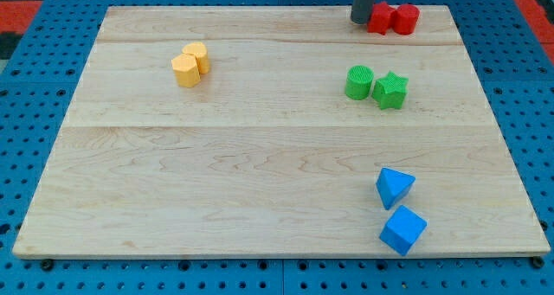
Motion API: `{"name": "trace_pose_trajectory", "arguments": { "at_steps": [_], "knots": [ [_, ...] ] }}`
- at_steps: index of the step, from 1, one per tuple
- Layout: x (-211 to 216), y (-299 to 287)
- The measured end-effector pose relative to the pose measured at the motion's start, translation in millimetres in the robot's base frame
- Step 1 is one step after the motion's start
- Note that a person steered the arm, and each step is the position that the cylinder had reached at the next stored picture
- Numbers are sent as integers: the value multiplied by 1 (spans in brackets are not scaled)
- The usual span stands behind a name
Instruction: Place the green blocks parallel to the red blocks
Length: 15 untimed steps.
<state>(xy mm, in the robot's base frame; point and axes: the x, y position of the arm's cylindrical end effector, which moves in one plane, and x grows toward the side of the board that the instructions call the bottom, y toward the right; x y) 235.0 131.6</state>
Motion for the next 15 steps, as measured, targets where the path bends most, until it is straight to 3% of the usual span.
{"name": "trace_pose_trajectory", "arguments": {
  "at_steps": [1,3,4,5,6,7,8,12,13,14,15],
  "knots": [
    [40,0],
    [88,111],
    [146,124],
    [210,68],
    [201,26],
    [195,84],
    [162,125],
    [152,-28],
    [151,-45],
    [155,-24],
    [185,-60]
  ]
}}
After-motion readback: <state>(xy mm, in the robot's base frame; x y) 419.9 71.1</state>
